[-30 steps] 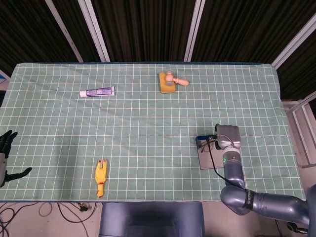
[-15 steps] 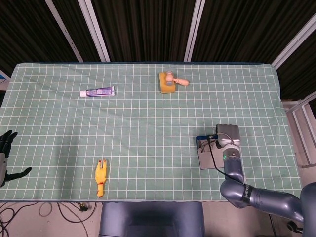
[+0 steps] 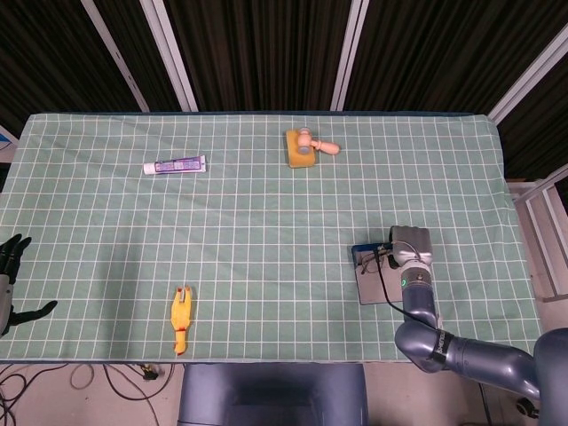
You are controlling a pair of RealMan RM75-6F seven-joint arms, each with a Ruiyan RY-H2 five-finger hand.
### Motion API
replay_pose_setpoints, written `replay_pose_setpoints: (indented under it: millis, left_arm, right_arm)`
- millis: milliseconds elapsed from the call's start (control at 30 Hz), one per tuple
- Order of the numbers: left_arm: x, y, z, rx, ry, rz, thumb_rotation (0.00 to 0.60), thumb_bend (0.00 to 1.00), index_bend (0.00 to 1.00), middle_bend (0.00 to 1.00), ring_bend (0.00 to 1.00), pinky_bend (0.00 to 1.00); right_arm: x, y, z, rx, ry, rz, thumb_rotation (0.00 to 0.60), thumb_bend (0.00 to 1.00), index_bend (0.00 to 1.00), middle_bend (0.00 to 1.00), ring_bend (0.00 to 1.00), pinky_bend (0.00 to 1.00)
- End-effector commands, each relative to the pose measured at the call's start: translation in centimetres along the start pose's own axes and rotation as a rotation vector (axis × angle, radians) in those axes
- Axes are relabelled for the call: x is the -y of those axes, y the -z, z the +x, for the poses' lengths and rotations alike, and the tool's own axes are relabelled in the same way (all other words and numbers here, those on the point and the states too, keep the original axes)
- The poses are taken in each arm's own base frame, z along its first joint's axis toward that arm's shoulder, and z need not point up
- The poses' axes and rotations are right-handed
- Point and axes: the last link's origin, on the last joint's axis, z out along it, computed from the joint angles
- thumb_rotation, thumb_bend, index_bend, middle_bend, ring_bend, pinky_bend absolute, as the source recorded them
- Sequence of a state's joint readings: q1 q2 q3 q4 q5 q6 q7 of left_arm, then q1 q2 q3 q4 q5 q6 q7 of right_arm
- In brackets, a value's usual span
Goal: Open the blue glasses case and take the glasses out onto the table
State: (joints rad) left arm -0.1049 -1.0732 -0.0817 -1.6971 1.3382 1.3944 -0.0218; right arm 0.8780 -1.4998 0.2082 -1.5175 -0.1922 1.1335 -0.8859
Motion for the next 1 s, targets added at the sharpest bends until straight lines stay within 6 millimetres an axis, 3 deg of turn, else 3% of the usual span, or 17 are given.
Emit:
replay_pose_setpoints:
  millis: [33,1000]
  left_arm:
    - [0.0,-0.01,0.01,0.0,0.001,0.0,0.6,0.0,0.0,0.0,0.0,0.0]
    - [0.03,0.05,-0.03,0.005,0.003,0.003,0.6,0.0,0.0,0.0,0.0,0.0]
  right_arm:
    - [-0.04,-0.07,-0.1,0.002,-0.001,-0.002,0.6,0.45,0.42,0.93,1.0,0.91]
    - [0.32,-0.2,-0.15,-0.008,-0.012,0.002,0.6,0.46,0.54,0.93,1.0,0.91]
